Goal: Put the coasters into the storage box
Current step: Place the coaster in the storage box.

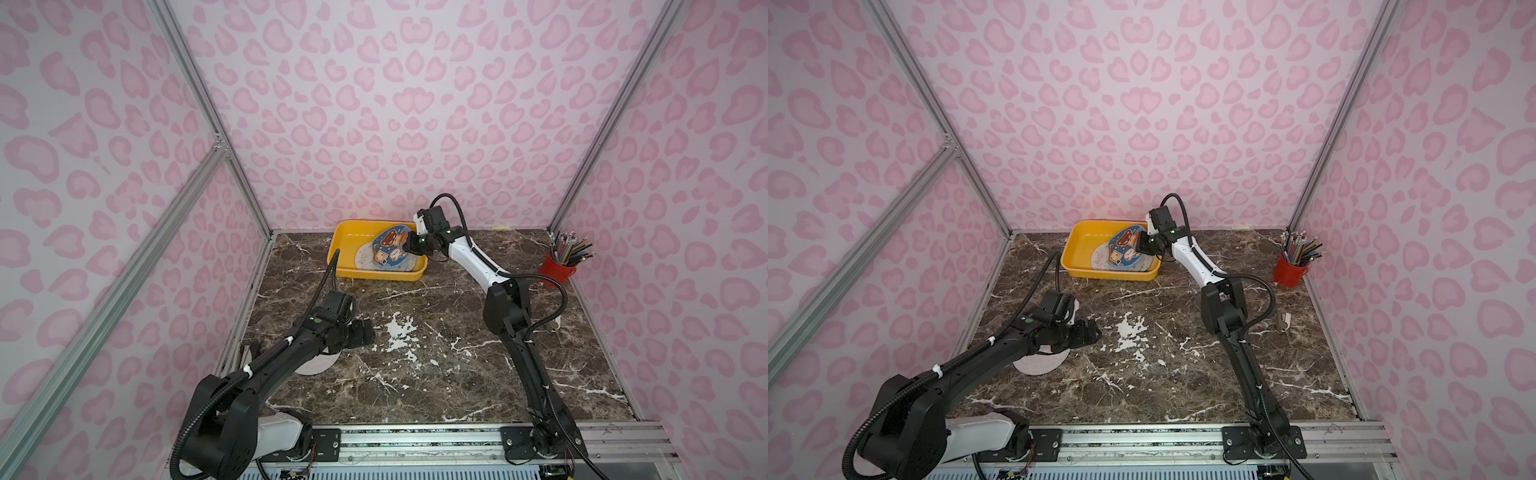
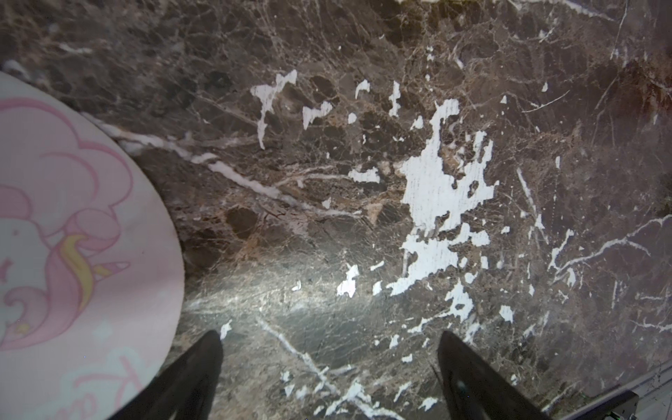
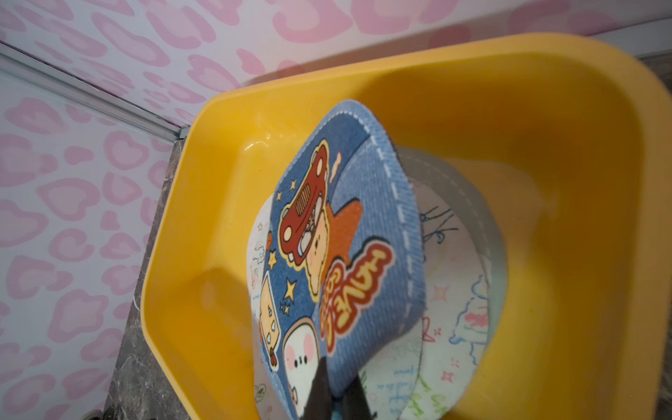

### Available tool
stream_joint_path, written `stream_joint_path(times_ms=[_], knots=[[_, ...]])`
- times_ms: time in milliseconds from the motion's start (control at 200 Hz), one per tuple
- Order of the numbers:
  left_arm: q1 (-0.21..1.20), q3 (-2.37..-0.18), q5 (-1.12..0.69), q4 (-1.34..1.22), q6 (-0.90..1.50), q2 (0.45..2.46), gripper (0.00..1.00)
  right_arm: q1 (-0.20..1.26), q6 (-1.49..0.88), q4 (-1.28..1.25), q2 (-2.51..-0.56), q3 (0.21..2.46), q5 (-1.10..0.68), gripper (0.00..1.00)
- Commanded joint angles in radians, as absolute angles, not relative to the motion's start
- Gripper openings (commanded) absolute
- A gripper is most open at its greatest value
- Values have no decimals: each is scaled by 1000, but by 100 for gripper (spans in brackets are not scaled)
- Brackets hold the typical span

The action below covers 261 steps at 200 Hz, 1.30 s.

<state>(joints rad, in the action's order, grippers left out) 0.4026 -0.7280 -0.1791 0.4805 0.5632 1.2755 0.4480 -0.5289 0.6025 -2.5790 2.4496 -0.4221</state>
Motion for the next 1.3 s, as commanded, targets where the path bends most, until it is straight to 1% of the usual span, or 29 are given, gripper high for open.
stream_joint_path(times_ms=[0,80,195,250,305,385,675,740,815,990,1145,1300], knots=[[401,-735,-160,506,550,1270,95,452,-495,657,-2575,2449,-361,15],[399,-741,-151,517,550,1267,95,455,-480,689,-2569,2453,-323,32],[397,-752,-136,534,549,1260,95,465,-455,718,-2546,2450,-250,50],[395,-756,-128,542,548,1256,95,471,-445,720,-2530,2440,-228,57],[391,-761,-119,551,548,1255,95,474,-443,719,-2517,2427,-213,61],[387,-768,-109,561,548,1252,96,477,-440,718,-2498,2406,-203,65],[320,-789,-37,639,549,1232,98,480,-440,730,-2441,2365,-253,70],[295,-795,-3,665,548,1224,100,488,-434,718,-2411,2328,-256,72],[263,-810,41,703,545,1221,99,499,-431,684,-2358,2258,-265,76],[155,-859,146,780,530,1260,99,530,-425,610,-2226,2076,-298,84],[18,-878,131,781,529,1307,99,555,-414,575,-2125,1938,-327,89],[-86,-876,105,735,528,1325,99,568,-408,563,-2043,1841,-336,92]])
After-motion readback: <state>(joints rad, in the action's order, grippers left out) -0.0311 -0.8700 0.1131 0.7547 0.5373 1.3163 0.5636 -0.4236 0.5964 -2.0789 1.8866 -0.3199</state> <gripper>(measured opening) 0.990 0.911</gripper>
